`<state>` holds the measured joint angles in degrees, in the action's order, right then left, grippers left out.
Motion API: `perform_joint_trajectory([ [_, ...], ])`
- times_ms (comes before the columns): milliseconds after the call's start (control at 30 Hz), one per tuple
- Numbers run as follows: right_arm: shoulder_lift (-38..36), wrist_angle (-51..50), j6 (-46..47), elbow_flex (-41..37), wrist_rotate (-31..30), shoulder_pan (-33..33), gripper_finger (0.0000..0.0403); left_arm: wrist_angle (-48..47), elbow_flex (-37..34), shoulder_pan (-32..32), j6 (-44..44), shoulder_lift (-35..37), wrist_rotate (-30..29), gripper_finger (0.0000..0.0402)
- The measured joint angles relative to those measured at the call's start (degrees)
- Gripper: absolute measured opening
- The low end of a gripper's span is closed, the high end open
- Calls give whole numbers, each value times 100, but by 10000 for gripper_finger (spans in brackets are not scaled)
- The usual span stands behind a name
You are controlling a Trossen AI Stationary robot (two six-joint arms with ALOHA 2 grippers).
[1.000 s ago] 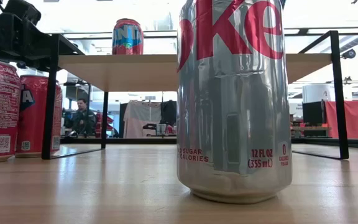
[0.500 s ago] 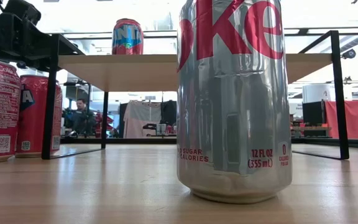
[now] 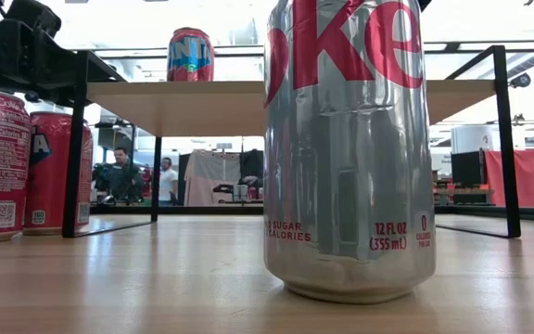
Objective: Place canned beverage on shelf
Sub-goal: Put the blue soda can on the shelf aligned with the other blue soda can
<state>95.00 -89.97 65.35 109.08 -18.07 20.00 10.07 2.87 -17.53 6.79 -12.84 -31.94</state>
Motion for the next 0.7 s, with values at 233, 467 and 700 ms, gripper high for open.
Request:
perform_joint_trajectory([
  [233, 148, -7, 856, -85, -770, 308, 315, 0, 0, 0, -1, 0, 0, 400],
  [467, 255, -3, 1631, -542, -1051, 547, 315, 0, 0, -1, 1, 0, 0, 400],
  [700, 273, -2, 2496, -1020, -1612, 832, 315, 0, 0, -1, -1, 0, 0, 400],
])
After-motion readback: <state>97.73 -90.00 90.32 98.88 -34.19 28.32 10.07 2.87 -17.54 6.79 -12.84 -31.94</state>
